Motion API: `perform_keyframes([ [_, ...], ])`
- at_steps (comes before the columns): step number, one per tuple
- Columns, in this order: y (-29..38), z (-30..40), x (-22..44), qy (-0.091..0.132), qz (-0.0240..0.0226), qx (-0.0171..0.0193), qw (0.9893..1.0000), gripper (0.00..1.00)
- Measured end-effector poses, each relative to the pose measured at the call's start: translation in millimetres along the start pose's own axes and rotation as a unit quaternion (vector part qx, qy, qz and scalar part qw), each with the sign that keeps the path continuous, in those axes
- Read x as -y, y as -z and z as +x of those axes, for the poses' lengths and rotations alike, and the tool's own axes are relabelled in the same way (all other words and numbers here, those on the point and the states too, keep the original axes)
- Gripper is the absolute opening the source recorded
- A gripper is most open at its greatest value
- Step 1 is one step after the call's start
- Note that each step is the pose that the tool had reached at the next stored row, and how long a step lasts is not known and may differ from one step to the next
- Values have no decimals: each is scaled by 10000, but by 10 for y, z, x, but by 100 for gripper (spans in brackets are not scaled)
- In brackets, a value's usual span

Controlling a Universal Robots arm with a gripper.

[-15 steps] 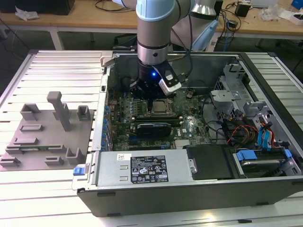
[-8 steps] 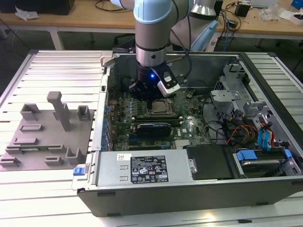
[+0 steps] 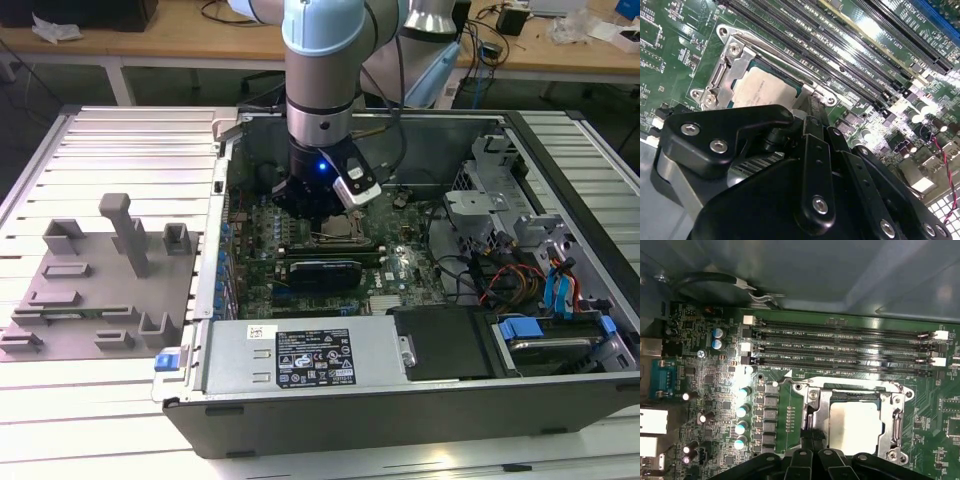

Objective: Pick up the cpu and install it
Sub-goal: 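Close the cpu cover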

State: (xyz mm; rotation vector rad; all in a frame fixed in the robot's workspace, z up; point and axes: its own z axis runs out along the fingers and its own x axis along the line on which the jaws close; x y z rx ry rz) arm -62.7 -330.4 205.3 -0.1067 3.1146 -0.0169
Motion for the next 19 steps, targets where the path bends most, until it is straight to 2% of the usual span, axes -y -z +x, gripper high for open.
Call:
perform_keyframes([
  [7, 62, -2, 1, 0, -1, 0, 10000, 11],
  [8, 79, -2, 1, 0, -1, 0, 10000, 11],
  [11, 187, -5, 3, 0, 0, 0, 10000, 11],
  [12, 188, -19, 4, 1, -1, -1, 10000, 11],
  [15, 185, -147, 12, 0, -2, -19, 10000, 11],
  [19, 182, -260, 20, 0, -3, -39, 10000, 11],
])
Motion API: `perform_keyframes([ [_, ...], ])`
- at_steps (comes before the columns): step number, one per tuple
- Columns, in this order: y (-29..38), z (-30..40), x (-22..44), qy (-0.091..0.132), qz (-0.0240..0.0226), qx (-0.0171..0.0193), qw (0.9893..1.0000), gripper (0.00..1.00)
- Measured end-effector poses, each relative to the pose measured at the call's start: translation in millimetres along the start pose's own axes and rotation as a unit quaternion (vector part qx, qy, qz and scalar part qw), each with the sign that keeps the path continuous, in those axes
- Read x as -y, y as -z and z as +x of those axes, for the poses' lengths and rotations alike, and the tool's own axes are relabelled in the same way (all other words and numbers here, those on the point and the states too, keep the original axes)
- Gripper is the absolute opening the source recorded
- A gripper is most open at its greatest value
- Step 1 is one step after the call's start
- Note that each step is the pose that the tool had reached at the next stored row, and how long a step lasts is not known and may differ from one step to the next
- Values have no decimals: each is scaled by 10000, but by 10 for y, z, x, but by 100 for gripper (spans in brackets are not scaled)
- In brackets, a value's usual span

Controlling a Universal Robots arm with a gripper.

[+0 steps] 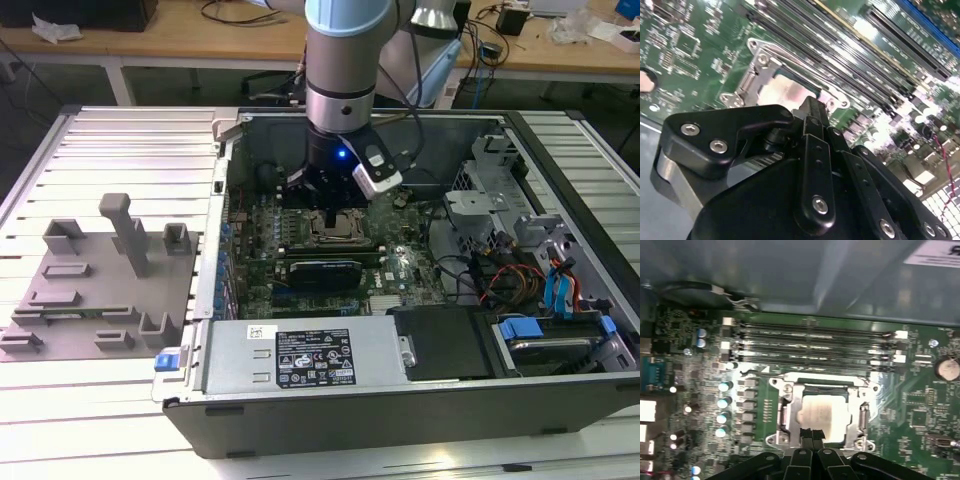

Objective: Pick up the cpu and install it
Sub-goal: 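Close the cpu cover, then install the first cpu locking lever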

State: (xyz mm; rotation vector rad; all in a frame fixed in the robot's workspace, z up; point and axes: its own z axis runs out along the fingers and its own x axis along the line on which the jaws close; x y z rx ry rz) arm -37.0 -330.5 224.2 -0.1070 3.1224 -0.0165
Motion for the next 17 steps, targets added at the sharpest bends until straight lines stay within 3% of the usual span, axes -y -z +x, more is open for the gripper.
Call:
perform_keyframes([
  [2, -1, -61, 5, 1, -1, -10, 10000, 11],
  [6, 50, -74, 5, 1, -1, -12, 10000, 11],
  [9, 258, -78, 2, 1, -1, -12, 10000, 11],
  [10, 285, -78, 2, 1, 0, -12, 10000, 11],
  [17, 288, -79, 2, 1, 0, -12, 10000, 11],
])
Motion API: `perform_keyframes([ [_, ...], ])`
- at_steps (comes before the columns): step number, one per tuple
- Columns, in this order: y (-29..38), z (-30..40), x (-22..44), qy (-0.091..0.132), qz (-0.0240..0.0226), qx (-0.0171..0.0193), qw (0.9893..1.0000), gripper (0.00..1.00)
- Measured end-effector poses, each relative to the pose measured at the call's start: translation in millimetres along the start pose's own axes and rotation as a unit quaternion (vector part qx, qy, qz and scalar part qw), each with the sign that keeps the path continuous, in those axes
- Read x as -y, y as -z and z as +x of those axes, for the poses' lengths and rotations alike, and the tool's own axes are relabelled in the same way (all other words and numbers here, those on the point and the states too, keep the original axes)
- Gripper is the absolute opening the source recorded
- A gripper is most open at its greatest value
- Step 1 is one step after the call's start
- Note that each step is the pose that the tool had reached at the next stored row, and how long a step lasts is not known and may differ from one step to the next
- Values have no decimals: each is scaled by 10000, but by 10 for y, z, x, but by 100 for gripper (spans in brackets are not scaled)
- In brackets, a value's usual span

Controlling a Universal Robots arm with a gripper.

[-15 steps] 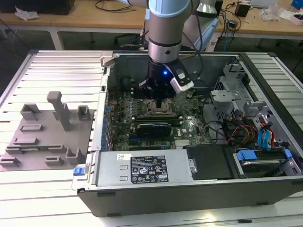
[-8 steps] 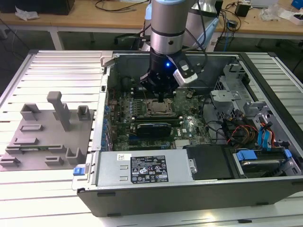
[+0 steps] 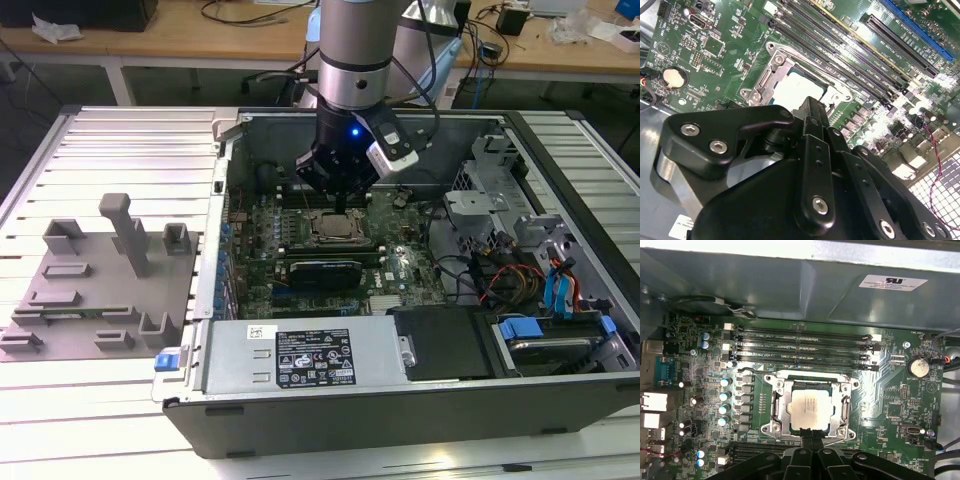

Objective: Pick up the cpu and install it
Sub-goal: 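Install the first cpu locking lever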

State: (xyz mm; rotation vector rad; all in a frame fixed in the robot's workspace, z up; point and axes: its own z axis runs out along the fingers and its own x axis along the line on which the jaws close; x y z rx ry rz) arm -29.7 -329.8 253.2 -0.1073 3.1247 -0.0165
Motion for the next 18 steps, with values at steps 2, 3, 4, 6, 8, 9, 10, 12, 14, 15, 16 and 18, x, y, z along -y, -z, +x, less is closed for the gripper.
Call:
perform_keyframes([
  [2, 0, 0, 0, 0, 0, 0, 10000, 11],
  [3, 0, 0, 0, 0, 0, 0, 10000, 11],
  [4, 0, 0, 0, 0, 0, 0, 10000, 11],
  [6, 0, 0, 0, 0, 0, 0, 10000, 11],
  [8, 1, 0, 0, 0, 0, 0, 10000, 11],
  [9, 8, 0, 1, 0, 2, -2, 10000, 11],
  [10, 25, 0, 0, 0, 0, 0, 10000, 11],
  [12, 98, -1, 1, 0, 0, 0, 10000, 11],
  [14, 119, -2, 1, 0, -1, 0, 10000, 11],
  [15, 118, -2, 1, 0, -1, 1, 10000, 11],
  [16, 119, 9, 0, 0, 0, 0, 10000, 11],
  [18, 120, 189, -16, 1, 0, 0, 10000, 11],
])
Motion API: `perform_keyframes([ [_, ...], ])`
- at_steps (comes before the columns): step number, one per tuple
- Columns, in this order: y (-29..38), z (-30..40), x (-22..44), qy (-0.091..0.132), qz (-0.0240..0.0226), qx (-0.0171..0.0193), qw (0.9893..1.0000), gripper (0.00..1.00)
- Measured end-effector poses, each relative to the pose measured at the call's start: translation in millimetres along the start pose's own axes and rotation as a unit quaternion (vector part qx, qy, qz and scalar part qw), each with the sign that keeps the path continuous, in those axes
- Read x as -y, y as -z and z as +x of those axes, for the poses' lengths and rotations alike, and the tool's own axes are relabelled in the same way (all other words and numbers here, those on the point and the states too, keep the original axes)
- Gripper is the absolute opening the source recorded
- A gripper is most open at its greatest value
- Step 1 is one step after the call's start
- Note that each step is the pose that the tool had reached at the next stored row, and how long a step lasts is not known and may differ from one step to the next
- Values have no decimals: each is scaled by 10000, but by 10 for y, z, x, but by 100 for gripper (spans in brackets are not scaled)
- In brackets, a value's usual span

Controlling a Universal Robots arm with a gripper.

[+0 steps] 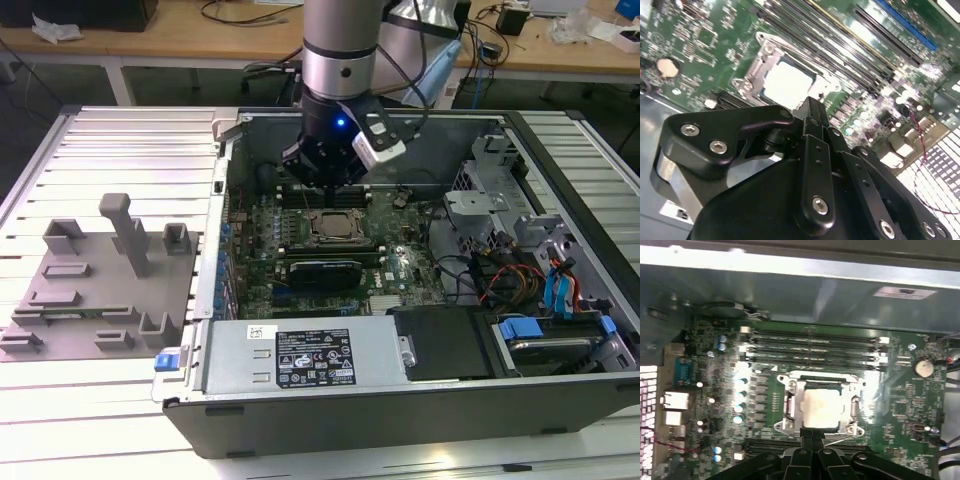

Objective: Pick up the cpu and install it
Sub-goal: 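Install the first cpu locking lever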

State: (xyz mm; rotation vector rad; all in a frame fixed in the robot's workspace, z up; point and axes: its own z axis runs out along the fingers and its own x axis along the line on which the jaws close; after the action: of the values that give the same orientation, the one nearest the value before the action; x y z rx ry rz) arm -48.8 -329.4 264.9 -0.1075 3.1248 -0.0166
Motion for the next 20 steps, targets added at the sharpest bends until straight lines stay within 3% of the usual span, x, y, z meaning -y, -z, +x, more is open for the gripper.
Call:
perform_keyframes([
  [3, 1, 144, -14, -1, 0, 1, 10000, 11],
  [5, 2, 279, -28, -1, 0, 1, 10000, 11],
  [7, 2, 344, -35, 0, -4, 0, 10000, 11],
  [8, 2, 359, -36, -1, -16, 1, 10000, 11],
  [10, -1, 386, -38, 7, -100, 7, 9999, 11],
  [11, -3, 396, -39, 13, -148, 11, 9999, 11],
  [12, -4, 404, -40, 24, -241, 17, 9997, 11],
  [13, -5, 411, -40, 40, -373, 26, 9993, 11],
  [14, -7, 420, -41, 67, -580, 41, 9983, 11],
  [16, -10, 434, -41, 97, -788, 55, 9968, 11],
  [18, -16, 475, -45, 127, -896, 61, 9959, 11],
  [20, -22, 496, -46, 139, -940, 64, 9955, 11],
])
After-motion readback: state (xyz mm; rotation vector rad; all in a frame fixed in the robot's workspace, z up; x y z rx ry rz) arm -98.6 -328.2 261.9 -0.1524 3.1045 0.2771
